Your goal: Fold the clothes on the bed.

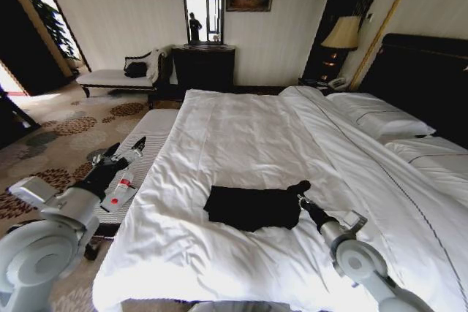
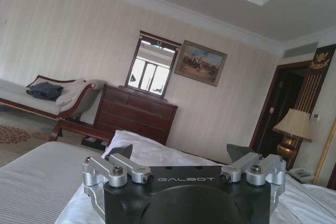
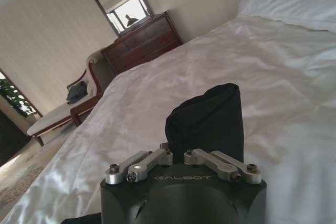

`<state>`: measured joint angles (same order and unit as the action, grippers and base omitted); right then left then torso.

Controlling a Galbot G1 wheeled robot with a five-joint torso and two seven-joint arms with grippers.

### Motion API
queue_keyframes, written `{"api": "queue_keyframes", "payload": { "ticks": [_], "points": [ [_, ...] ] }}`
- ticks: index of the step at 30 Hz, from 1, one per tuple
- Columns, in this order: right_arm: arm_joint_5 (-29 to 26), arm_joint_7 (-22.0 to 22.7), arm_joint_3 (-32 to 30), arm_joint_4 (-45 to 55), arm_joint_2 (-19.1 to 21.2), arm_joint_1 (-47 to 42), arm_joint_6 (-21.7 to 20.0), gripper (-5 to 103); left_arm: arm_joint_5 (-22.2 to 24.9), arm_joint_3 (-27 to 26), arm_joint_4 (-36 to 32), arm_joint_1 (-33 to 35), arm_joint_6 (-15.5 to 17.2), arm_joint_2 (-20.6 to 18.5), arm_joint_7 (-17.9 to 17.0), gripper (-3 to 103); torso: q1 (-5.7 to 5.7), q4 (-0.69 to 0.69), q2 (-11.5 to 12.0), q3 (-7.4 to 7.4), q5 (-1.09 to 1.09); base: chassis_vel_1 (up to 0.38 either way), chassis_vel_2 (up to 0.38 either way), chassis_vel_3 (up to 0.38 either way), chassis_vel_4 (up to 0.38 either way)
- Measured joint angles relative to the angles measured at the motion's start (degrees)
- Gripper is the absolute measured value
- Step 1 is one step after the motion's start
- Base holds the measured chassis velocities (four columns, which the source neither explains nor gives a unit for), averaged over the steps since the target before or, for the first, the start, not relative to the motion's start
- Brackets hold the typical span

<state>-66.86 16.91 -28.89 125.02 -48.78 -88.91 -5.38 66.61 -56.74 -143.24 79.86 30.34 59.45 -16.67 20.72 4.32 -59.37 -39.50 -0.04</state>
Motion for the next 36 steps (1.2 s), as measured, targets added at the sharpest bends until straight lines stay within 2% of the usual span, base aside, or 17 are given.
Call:
{"api": "queue_keyframes", "payload": {
  "ticks": [3,5,8,10,12,14,16,18,21,23,26,36],
  "points": [
    [5.4,-4.3,4.0,-1.2,0.8,2.3,1.4,4,0.0,0.1,0.0,0.1,0.0,-0.1,0.0,100,0.0,0.02,0.0,0.0,0.0,0.0,0.0,0.0,0.0],
    [6.0,-4.9,4.9,-1.6,0.9,2.8,1.6,4,0.0,0.1,0.0,0.1,0.0,-0.1,0.0,100,0.0,0.01,0.0,0.0,0.0,0.0,0.0,0.0,0.0],
    [9.1,-8.0,10.8,-6.0,0.9,6.0,3.0,4,-0.1,-0.2,0.0,0.1,0.0,-0.1,0.0,100,0.0,0.01,0.0,0.0,0.0,0.0,0.0,0.0,0.0],
    [9.3,-8.2,11.5,-6.5,0.8,6.5,3.1,4,-0.1,-0.2,0.0,0.1,0.0,-0.1,0.0,100,0.0,0.01,0.0,0.0,0.0,0.0,0.0,0.0,0.0],
    [10.5,-9.2,16.6,-10.2,0.0,9.6,3.8,4,-0.4,-0.2,0.0,0.1,0.0,0.0,-0.1,100,0.0,0.01,0.0,0.0,0.02,0.0,0.0,0.0,0.0],
    [10.7,-9.3,17.9,-11.0,-0.3,10.5,3.9,4,-0.6,-0.1,0.0,0.2,0.0,0.1,-0.1,100,0.0,0.01,0.0,0.0,0.01,0.0,0.0,0.0,0.0],
    [11.0,-9.5,22.4,-13.2,-1.1,13.7,3.9,4,-1.1,0.0,0.0,0.4,0.0,0.3,-0.1,100,0.0,0.01,0.0,0.0,0.01,0.0,0.0,0.0,0.0],
    [11.1,-9.5,23.2,-13.6,-1.2,14.3,3.9,4,-1.2,0.0,0.0,0.4,0.0,0.3,-0.1,100,0.0,0.0,0.0,0.0,0.01,0.0,0.0,0.0,0.0],
    [11.7,-9.5,28.2,-15.7,-1.9,17.8,3.9,4,-1.4,0.3,0.0,0.1,0.0,0.6,-0.1,100,0.0,0.01,0.0,0.0,0.0,0.0,0.0,0.0,0.0],
    [11.9,-9.6,29.2,-16.3,-2.0,18.6,4.0,4,-1.5,0.4,0.0,0.1,0.0,0.6,-0.1,100,0.0,0.02,0.0,0.0,0.0,0.0,0.0,0.0,0.0],
    [12.4,-10.6,33.4,-19.3,-2.9,22.8,5.4,4,-1.8,0.6,0.4,0.0,0.0,0.9,-0.1,100,0.0,0.01,0.0,0.0,0.0,0.0,0.0,0.0,0.0],
    [10.3,-12.0,39.4,-21.8,-4.7,29.6,7.0,4,-2.2,0.3,1.2,0.3,0.1,0.8,-0.1,100,0.0,0.0,0.0,0.0,0.01,0.0,0.0,0.0,0.0]
  ]
}}
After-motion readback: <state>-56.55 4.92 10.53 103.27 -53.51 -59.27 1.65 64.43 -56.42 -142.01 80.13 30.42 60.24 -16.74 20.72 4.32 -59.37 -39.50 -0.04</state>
